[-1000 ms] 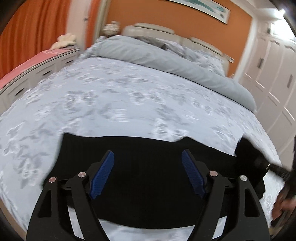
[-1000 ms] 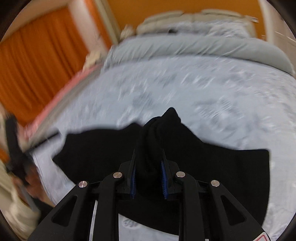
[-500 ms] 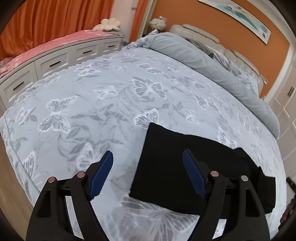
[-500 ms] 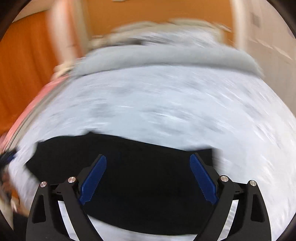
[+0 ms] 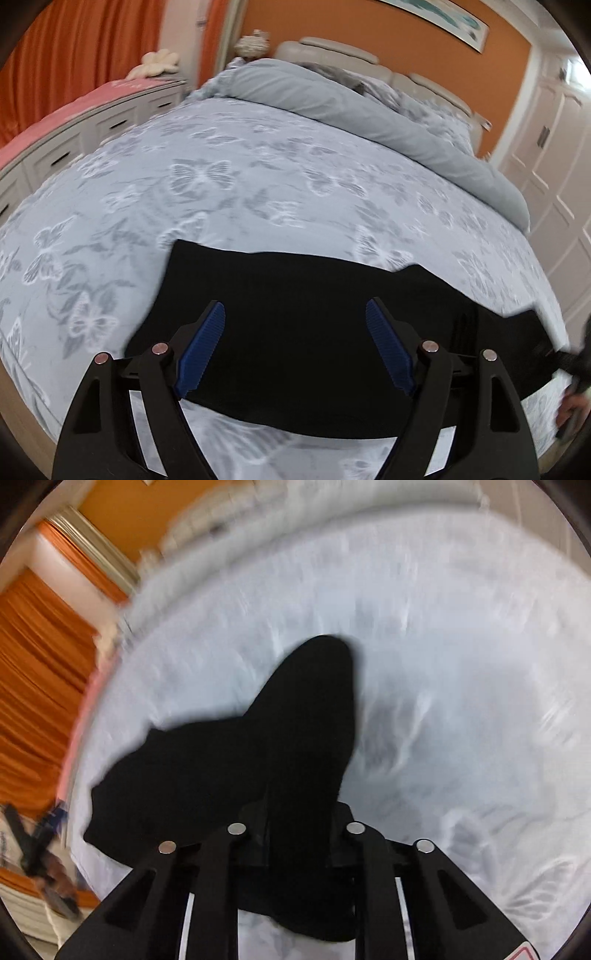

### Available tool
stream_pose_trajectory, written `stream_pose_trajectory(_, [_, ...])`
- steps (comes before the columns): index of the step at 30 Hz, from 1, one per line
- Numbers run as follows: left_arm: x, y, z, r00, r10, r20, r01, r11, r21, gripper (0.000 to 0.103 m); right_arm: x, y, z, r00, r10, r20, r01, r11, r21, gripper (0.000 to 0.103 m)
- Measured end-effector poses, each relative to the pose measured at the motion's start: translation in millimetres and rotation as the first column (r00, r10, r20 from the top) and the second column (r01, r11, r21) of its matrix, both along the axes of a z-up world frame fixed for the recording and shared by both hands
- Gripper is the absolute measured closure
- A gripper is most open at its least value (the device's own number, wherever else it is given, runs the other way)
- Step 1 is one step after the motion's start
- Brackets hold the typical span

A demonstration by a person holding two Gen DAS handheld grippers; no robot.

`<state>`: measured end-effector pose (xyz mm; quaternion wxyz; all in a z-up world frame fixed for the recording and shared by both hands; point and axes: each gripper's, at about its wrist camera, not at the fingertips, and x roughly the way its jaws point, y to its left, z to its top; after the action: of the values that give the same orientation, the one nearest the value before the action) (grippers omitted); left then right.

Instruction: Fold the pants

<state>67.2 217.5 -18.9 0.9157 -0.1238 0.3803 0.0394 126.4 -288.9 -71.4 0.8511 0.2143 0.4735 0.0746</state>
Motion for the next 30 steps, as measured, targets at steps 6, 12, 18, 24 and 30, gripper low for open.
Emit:
stream_pose_trajectory(6, [9.5,-24.3,-10.7,0.998,-0.044,-0.033,0.046,0.998,0.033,0.024,6.3,-29.6,-61.3,0.975,-0.084,-0.207,0.048,0.984,-0.169,0.082])
stream_pose_trajectory(12, [4.2,12.7,-5.1,0.998,0.055,-0.028,-0.054,0.998,0.021,0.021,-9.3,-40.5,-0.4,0.977,-0.213,-0.007,0.205,0.951,-0.231,0.046])
stream_pose_trajectory(18, [-18.3,89.3,4.0,0.963,0.27,-0.006,-0.269,0.959,0.088,0.02,-9.5,48.2,44.2,0.974,0.056,0.22,-0.009,0.978,-0.208,0.044])
stream_pose_trajectory(24, [-39.3,121.1,-1.9,0.964,0.265,-0.001,-0.264,0.963,0.06,0.019,63.7,200.4,24.3,0.915,0.389,0.104,-0.349,0.894,-0.281,0.037])
stream_pose_trajectory(30, [-27.4,101.4,-14.9,0.987,0.157,-0.04,-0.154,0.985,0.076,0.018,145.2,263.1,-24.7,0.912,0.402,-0.077,-0.406,0.868,-0.287,0.033])
